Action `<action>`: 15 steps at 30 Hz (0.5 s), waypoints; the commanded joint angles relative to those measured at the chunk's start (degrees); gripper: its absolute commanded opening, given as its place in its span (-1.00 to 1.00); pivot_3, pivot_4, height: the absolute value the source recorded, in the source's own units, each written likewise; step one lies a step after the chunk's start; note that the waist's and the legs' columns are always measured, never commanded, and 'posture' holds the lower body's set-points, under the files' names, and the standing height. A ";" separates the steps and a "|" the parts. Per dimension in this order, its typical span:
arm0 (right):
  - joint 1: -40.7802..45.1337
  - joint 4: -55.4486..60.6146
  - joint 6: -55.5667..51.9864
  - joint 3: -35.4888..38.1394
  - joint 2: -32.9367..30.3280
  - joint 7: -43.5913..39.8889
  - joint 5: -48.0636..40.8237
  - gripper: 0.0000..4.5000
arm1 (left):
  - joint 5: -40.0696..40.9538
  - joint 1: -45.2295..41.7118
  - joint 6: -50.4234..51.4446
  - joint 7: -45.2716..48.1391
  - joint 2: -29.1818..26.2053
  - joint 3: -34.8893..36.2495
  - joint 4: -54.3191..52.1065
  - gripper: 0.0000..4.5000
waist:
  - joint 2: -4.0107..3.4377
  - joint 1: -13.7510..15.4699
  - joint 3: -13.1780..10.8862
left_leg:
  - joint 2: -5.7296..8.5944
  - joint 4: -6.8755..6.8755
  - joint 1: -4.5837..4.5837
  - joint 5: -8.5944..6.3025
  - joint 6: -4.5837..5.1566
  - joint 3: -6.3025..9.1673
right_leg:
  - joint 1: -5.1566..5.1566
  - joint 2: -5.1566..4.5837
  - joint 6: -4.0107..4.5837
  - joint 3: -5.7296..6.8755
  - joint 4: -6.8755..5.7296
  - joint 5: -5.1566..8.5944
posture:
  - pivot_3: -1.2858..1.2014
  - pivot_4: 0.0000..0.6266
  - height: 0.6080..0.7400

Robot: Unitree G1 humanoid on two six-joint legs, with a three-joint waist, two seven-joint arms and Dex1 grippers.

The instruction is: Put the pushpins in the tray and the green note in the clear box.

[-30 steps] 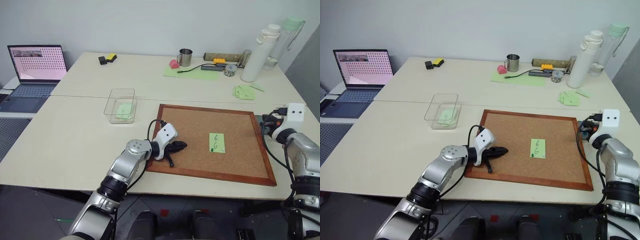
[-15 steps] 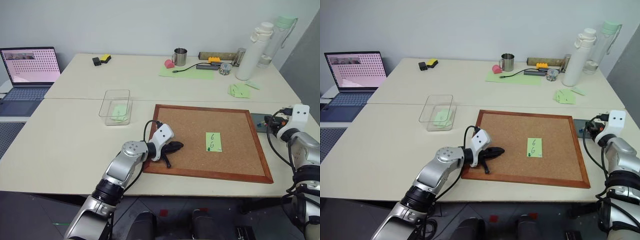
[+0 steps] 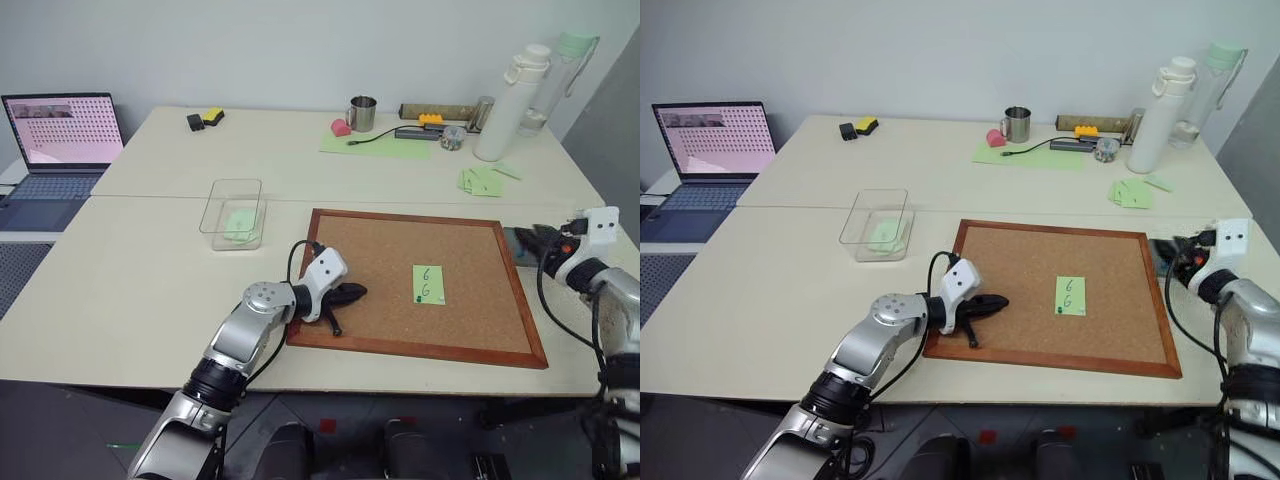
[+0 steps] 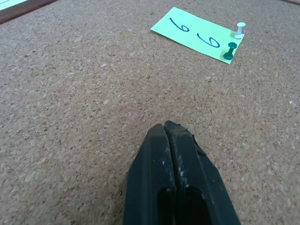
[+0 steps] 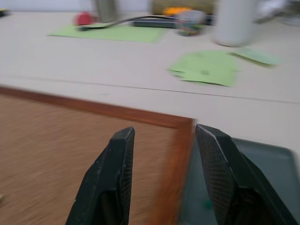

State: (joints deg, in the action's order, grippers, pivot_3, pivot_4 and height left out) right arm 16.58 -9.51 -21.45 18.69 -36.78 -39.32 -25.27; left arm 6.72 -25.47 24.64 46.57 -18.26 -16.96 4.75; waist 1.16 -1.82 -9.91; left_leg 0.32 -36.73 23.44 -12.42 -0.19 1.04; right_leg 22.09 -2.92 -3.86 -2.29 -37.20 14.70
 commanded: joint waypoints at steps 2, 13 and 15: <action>-9.91 21.13 -4.47 -3.90 2.74 0.10 -3.74 -0.06 | -0.90 1.03 1.38 -0.84 -0.99 0.10 1.19 -1.00 | -0.04 -0.05 0.03 | -0.02 -0.02 -0.01 0.00 0.00 -0.01 | 0.00 0.03 0.00 -0.02 0.01 0.00 | 0.03 -0.52 1.00; -15.68 23.82 -0.48 -14.24 9.16 6.04 5.21 -0.06 | -0.94 0.32 1.30 -0.53 -0.92 -0.38 1.72 -1.00 | -0.03 0.12 0.04 | -0.01 -0.06 -0.01 0.00 0.00 -0.04 | 0.02 -0.03 0.00 -0.02 0.07 0.02 | 0.03 -0.52 1.00; -15.66 22.90 0.22 -14.52 9.44 6.39 6.23 -0.06 | -0.98 0.29 1.31 -0.46 -1.01 -0.39 1.71 -1.00 | -0.03 0.13 0.03 | -0.01 -0.05 -0.01 0.00 0.00 -0.04 | 0.02 -0.02 0.00 -0.02 0.07 0.02 | 0.03 -0.52 1.00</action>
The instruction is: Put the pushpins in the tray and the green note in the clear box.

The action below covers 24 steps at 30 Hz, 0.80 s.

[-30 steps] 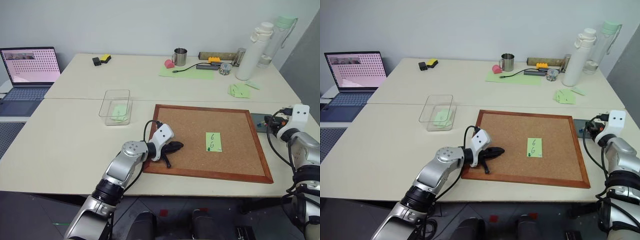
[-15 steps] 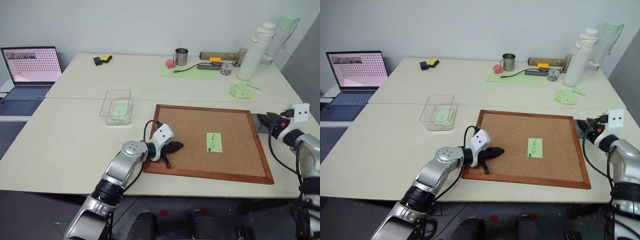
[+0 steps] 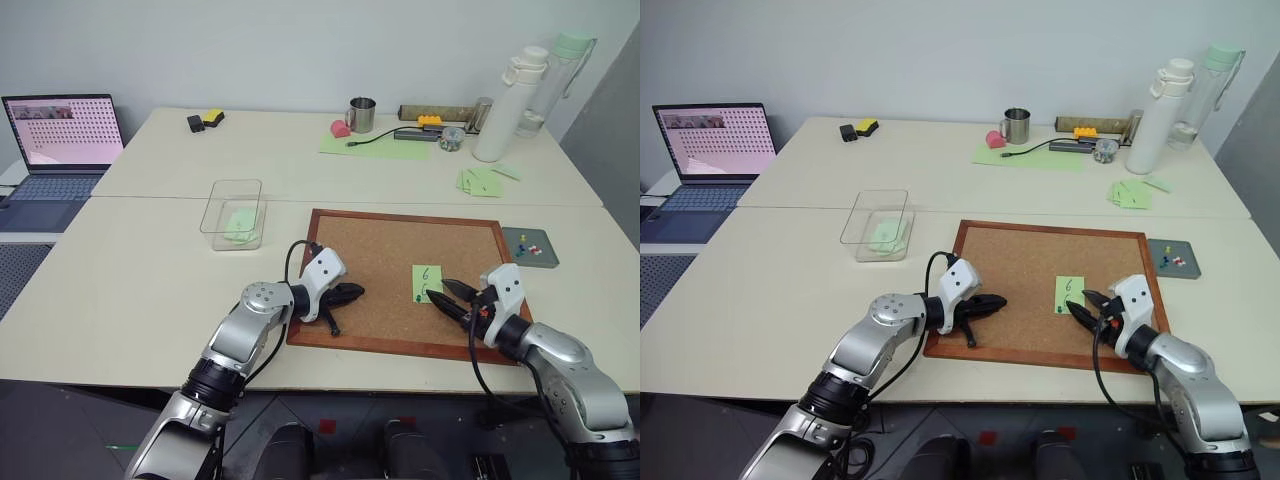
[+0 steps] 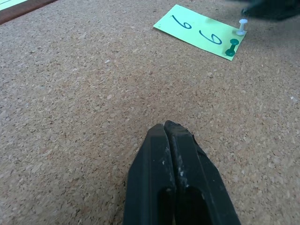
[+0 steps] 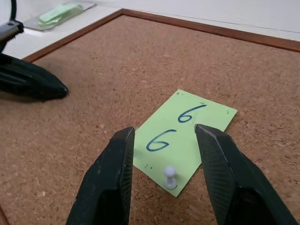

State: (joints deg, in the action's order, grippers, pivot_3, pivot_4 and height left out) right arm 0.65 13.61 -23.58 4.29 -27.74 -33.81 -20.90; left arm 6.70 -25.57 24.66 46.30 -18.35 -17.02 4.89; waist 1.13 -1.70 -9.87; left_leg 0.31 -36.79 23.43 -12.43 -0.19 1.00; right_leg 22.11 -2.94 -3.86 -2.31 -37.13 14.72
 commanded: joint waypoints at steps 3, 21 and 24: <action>-0.27 -1.19 3.20 -0.27 0.84 0.97 2.74 -0.06 | -1.06 0.39 1.30 -0.17 -1.06 -0.29 1.52 -1.00 | 0.00 0.00 0.00 | 0.00 0.00 0.00 0.00 0.00 0.00 | 0.00 0.00 0.00 0.00 0.00 0.00 | 0.03 -0.52 1.00; -1.11 1.26 3.88 2.61 2.52 1.50 -0.77 -0.98 | -1.25 0.28 1.30 -0.33 -1.17 -0.15 1.68 -1.00 | 0.00 0.03 0.00 | 0.00 0.02 0.00 0.00 0.00 0.01 | 0.00 0.00 -0.01 0.01 0.01 0.02 | 0.03 -0.52 1.00; -0.53 2.60 3.64 4.27 3.41 2.36 -2.61 -0.98 | -1.43 0.13 1.13 -0.31 -1.19 -0.23 1.98 -1.00 | 0.00 0.03 -0.01 | 0.00 0.03 0.01 0.00 0.00 0.01 | 0.00 0.00 0.00 0.01 0.01 0.01 | 0.03 -0.52 1.00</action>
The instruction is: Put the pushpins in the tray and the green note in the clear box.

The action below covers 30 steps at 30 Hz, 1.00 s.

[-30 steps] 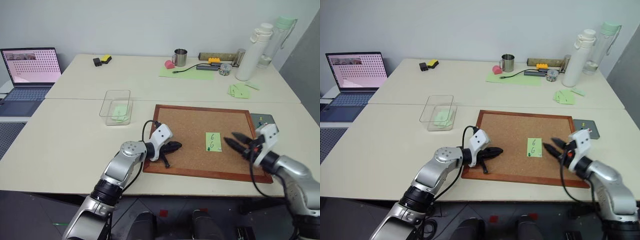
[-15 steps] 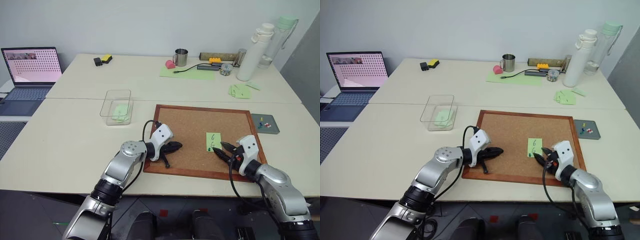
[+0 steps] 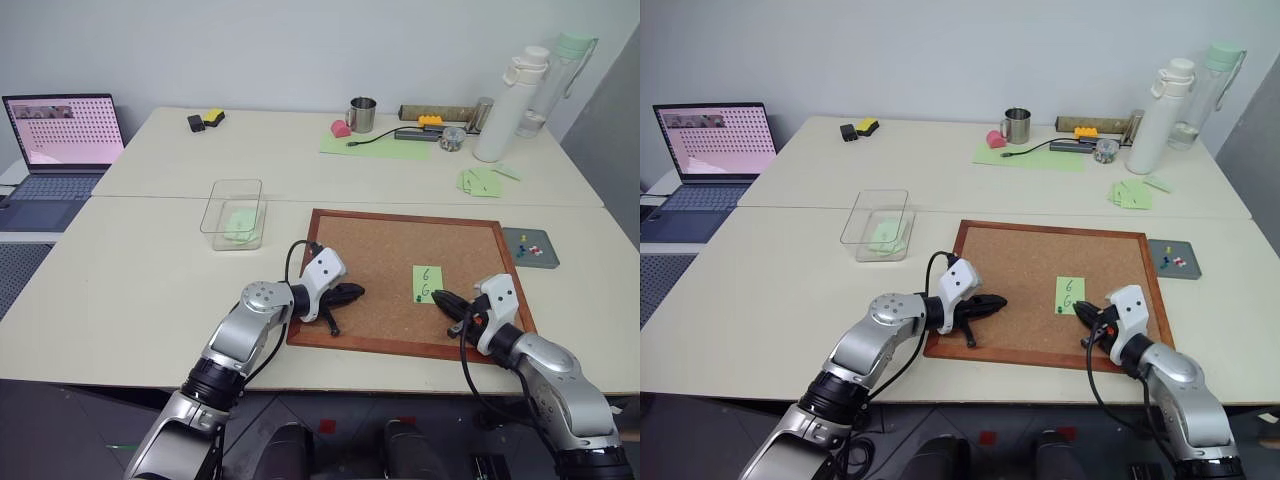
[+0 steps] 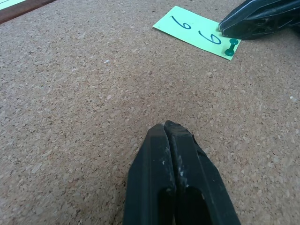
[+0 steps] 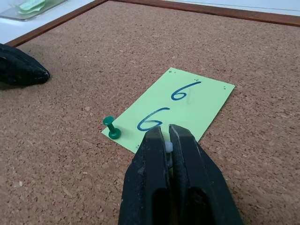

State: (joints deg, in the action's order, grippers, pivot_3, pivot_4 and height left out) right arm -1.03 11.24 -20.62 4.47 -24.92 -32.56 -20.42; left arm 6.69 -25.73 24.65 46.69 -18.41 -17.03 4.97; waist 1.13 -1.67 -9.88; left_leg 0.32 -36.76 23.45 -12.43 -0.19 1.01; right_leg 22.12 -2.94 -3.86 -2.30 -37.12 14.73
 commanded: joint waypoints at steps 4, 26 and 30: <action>1.36 7.68 -1.63 6.31 1.95 2.26 -7.28 -0.98 | -1.47 0.28 1.07 -0.65 -1.26 -0.19 2.00 -1.00 | 0.00 0.01 0.00 | 0.00 -0.01 0.00 0.00 0.00 0.00 | 0.00 0.00 -0.03 0.00 0.00 0.01 | 0.03 -0.52 1.00; 33.33 -45.05 3.23 14.96 -10.61 10.93 3.45 -0.98 | -1.39 1.29 1.79 -1.31 -1.70 0.04 0.55 -1.00 | -0.02 -0.10 0.00 | 0.05 0.02 -0.02 0.01 0.01 -0.15 | -0.02 0.00 0.03 -0.09 0.02 -0.03 | 0.03 -0.52 1.00; 35.66 -50.00 5.67 14.96 -11.13 9.27 4.08 -0.71 | -1.25 2.49 2.32 -1.59 -2.25 0.36 -0.79 -1.00 | -0.02 -0.23 0.00 | 0.03 0.04 -0.02 0.01 0.01 -0.16 | -0.01 0.01 0.02 -0.10 0.03 -0.03 | 0.03 -0.52 1.00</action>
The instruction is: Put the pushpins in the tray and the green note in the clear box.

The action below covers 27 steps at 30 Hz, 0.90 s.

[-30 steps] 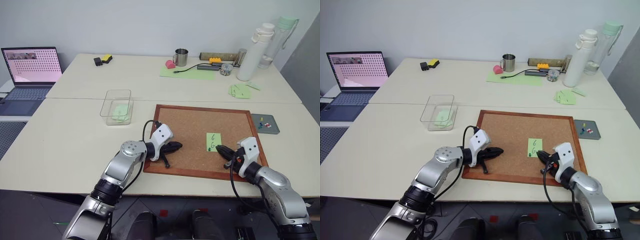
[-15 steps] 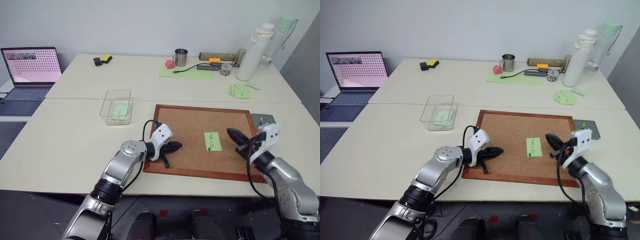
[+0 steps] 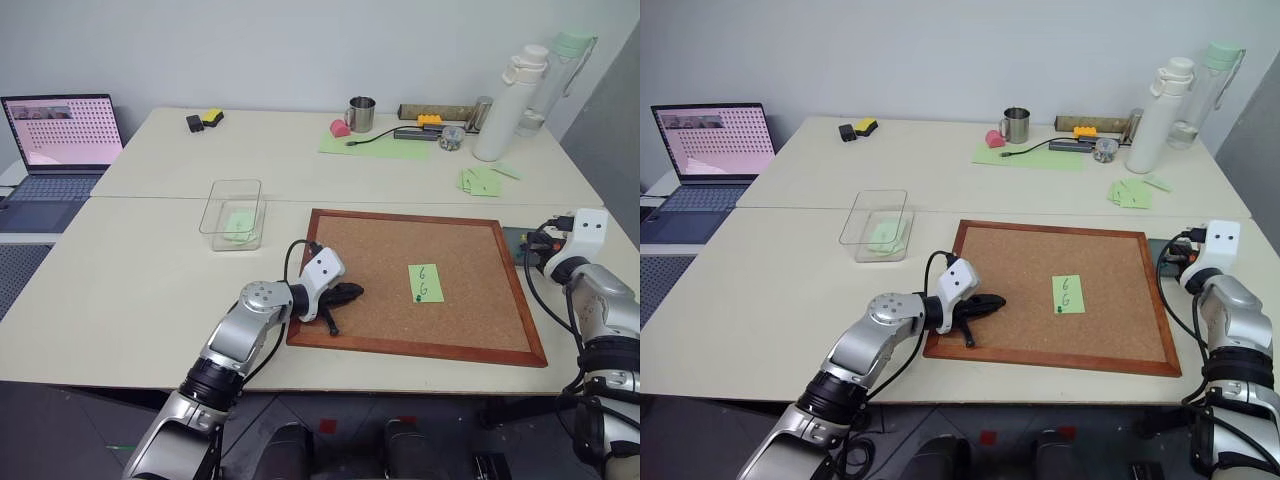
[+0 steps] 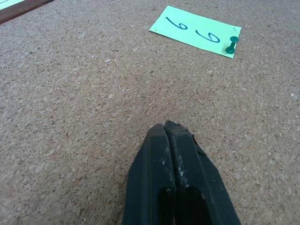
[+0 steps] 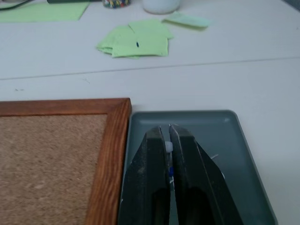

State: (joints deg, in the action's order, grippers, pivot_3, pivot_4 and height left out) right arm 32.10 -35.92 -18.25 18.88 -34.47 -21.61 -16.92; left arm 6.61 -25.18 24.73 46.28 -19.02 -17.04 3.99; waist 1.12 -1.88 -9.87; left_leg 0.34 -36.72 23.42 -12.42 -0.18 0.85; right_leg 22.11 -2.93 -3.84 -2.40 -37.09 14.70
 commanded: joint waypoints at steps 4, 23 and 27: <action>3.67 -5.06 5.65 0.52 -1.95 -3.09 0.78 -0.34 | -0.97 2.35 2.77 -1.65 -1.82 0.49 -0.54 -1.00 | -0.01 -0.12 0.00 | -0.01 0.02 0.00 0.00 0.00 0.00 | 0.02 0.01 0.00 -0.01 -0.01 0.00 | 0.03 -0.52 1.00; -23.13 45.38 -3.82 -6.35 1.95 -16.82 -10.19 -0.29 | -0.76 2.21 2.88 -1.34 -1.98 0.14 -0.58 -1.00 | -0.08 -0.04 0.05 | -0.09 0.04 0.00 0.00 -0.01 0.13 | 0.01 0.07 -0.01 0.06 -0.02 0.01 | 0.03 -0.52 1.00; -26.91 51.59 -5.15 -11.71 3.39 -16.14 -8.70 -0.29 | -0.77 1.97 2.85 -1.18 -1.80 -0.33 -0.53 -1.00 | -0.07 0.03 0.06 | -0.06 0.00 0.00 0.00 -0.01 0.11 | 0.02 0.04 -0.21 0.04 -0.01 0.13 | 0.03 -0.52 1.00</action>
State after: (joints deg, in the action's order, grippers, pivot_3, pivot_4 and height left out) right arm 5.99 11.24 -22.87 9.49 -31.73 -37.87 -26.00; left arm 6.70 -24.07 25.95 45.24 -19.96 -16.92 2.02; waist 1.05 -1.85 -9.82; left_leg 0.27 -36.71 23.42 -12.43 -0.19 0.97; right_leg 22.13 -2.89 -4.04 -2.35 -37.09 14.83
